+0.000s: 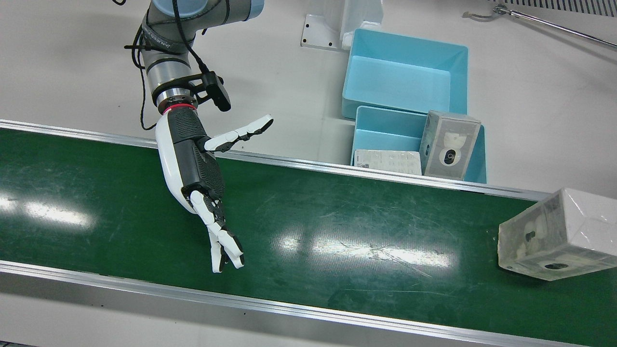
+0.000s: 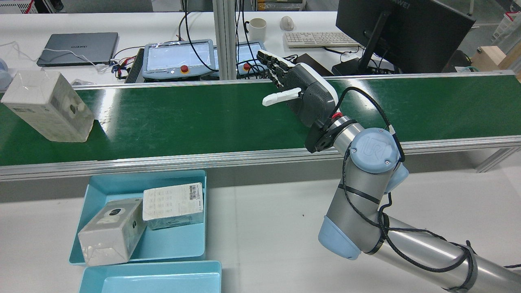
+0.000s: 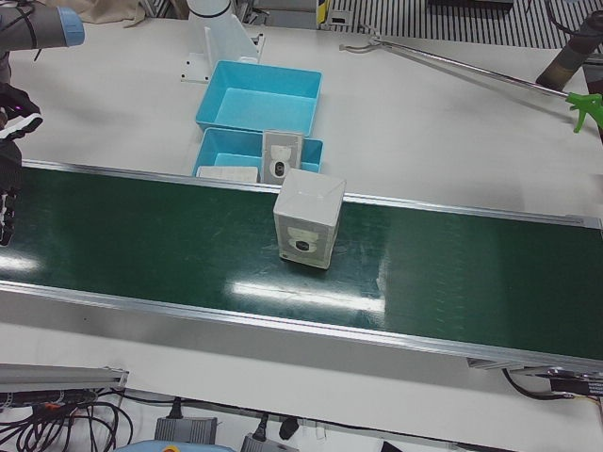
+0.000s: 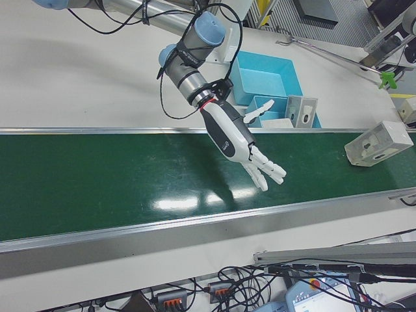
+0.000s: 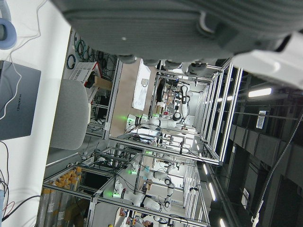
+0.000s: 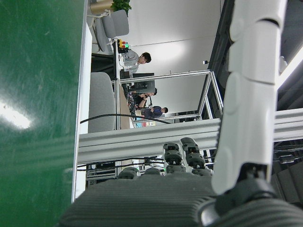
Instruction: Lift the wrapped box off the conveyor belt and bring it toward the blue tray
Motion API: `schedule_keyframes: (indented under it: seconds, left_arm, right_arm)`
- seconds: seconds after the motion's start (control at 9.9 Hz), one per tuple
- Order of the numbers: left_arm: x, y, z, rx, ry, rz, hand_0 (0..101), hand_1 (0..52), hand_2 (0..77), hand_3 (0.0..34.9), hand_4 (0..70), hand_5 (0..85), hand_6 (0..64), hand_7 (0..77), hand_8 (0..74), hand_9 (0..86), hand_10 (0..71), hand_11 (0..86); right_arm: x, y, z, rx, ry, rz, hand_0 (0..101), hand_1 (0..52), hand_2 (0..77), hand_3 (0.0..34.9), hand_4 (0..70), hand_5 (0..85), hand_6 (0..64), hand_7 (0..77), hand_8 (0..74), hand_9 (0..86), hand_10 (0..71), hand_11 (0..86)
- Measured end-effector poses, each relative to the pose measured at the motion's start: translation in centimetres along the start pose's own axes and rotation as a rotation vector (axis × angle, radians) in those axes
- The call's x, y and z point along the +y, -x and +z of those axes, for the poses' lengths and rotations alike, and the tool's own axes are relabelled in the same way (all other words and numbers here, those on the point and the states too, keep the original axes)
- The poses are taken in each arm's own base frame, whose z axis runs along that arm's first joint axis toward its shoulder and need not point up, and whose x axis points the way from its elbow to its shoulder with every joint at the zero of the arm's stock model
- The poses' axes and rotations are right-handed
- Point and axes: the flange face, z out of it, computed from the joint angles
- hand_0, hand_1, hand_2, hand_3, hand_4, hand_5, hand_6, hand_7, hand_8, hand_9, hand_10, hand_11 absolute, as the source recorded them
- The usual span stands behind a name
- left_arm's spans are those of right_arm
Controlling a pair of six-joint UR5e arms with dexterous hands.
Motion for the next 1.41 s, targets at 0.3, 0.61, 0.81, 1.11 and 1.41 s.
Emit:
schedule_keyframes:
  seconds: [0.3,0.61,0.81,1.11,1.41]
  left_arm:
    - [0.0,0.0,0.0,0.000,0.000,0.000,0,0.0,1.1,0.0,0.0,1.1,0.5,0.5,0.5,0.5,0.5,0.5]
    - [0.0,0.0,0.0,0.000,0.000,0.000,0,0.0,1.1,0.0,0.0,1.1,0.0,0.5,0.5,0.5,0.5,0.5]
    - [0.0,0.0,0.0,0.000,0.000,0.000,0,0.0,0.5,0.0,0.0,1.1,0.5,0.5,0.5,0.5,0.5,0.5]
    - [0.0,0.0,0.0,0.000,0.000,0.000,0,0.0,1.1,0.0,0.0,1.1,0.5,0.5,0.5,0.5,0.5,0.5]
    - [0.0,0.0,0.0,0.000,0.000,0.000,0,0.0,1.1,0.0,0.0,1.1,0.5,0.5,0.5,0.5,0.0,0.5]
  right_arm:
    - [0.0,0.0,0.0,-0.001,0.000,0.000,48,13.1,1.6,0.0,8.2,8.7,1.6,1.6,0.0,1.1,0.0,1.1]
    - [0.0,0.0,0.0,-0.001,0.001,0.001,48,13.1,1.6,0.0,8.2,8.7,1.6,1.6,0.0,1.1,0.5,1.1]
    - [0.1,0.1,0.0,-0.001,0.001,0.002,48,13.1,1.6,0.0,8.2,8.7,1.6,1.6,0.0,1.1,0.5,1.1]
    - [-0.1,-0.3,-0.1,0.005,-0.002,-0.001,48,13.6,4.4,0.0,8.2,8.7,1.6,1.6,0.0,1.1,0.0,1.1]
    - [-0.4,-1.5,-0.3,0.022,-0.011,-0.024,49,18.5,6.5,0.0,9.3,10.4,2.7,1.6,0.0,1.1,0.0,1.1]
